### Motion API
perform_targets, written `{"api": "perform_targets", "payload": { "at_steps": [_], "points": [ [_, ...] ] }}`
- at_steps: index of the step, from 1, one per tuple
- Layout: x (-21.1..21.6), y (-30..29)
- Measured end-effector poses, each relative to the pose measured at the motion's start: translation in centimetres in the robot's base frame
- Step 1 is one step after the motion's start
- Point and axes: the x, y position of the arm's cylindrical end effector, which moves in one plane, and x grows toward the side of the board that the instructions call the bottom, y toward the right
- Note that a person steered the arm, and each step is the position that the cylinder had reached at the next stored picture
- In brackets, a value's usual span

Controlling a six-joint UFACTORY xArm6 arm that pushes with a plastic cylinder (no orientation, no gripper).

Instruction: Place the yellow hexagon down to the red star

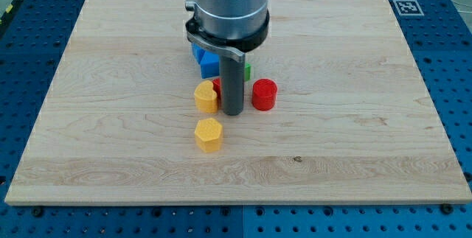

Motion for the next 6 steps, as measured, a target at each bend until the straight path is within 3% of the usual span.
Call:
{"api": "perform_targets", "payload": {
  "at_steps": [3, 5, 6],
  "points": [
    [3.6, -5.8],
    [6.4, -5.2],
    [5.8, -5.1]
  ]
}}
